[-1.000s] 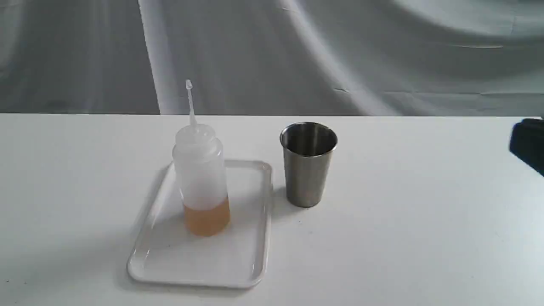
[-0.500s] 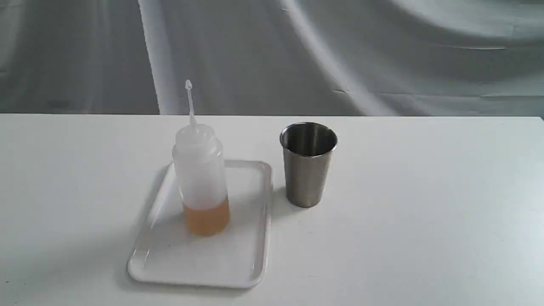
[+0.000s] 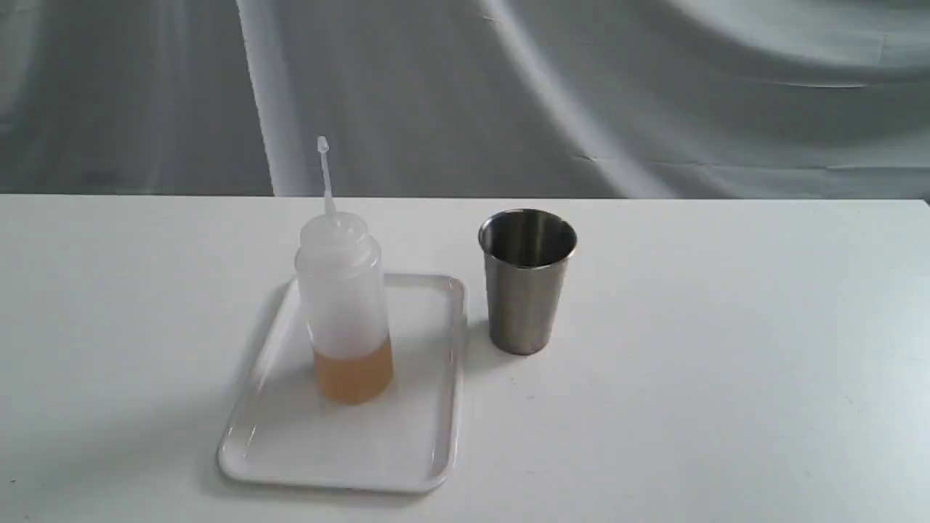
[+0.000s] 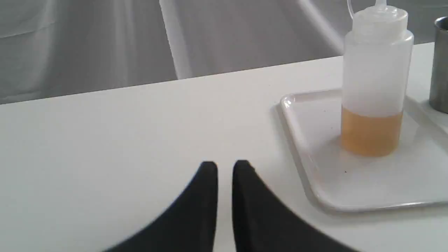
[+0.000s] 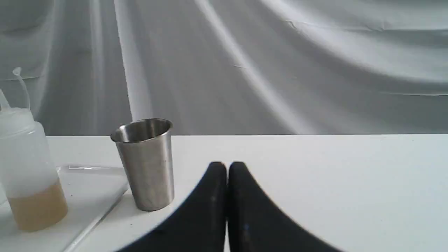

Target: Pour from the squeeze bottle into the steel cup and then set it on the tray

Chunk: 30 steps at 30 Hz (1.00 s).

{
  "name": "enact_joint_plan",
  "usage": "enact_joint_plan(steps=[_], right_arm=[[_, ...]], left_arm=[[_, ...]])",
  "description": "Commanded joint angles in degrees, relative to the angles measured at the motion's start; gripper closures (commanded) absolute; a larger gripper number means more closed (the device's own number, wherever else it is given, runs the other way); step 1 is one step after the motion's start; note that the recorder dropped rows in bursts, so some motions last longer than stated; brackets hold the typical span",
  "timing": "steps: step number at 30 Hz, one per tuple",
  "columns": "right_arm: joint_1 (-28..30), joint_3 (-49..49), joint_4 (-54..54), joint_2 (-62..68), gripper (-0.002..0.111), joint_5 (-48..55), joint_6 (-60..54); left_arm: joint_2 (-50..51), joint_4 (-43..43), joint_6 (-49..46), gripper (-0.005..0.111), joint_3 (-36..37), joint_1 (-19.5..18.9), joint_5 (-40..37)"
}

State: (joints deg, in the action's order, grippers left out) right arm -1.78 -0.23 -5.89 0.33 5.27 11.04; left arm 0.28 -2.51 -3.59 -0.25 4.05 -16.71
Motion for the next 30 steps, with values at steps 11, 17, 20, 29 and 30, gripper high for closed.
enact_joint_plan(steps=[11,17,20,29,30], right_arm=[[0.57,0.23,-7.07,-0.33,0.108,8.19,0.15],[0.57,0.23,-7.07,-0.33,0.108,14.35,0.15],[0.57,0.23,-7.07,-0.33,0.108,14.71,0.15],[0.57,0.23,-7.07,-0.33,0.108,14.71,0.15],[0.57,0.23,-7.07,-0.33,0.108,14.71,0.15]], left_arm=[[-0.29,-0.03,0.10,0.098,0.25,0.18,0.37],[-0.29,-0.03,0.10,0.098,0.25,0.18,0.37],[-0.29,-0.03,0.10,0.098,0.25,0.18,0.37],[-0.29,-0.03,0.10,0.098,0.25,0.18,0.37],[-0.29,-0.03,0.10,0.098,0.25,0.18,0.37]])
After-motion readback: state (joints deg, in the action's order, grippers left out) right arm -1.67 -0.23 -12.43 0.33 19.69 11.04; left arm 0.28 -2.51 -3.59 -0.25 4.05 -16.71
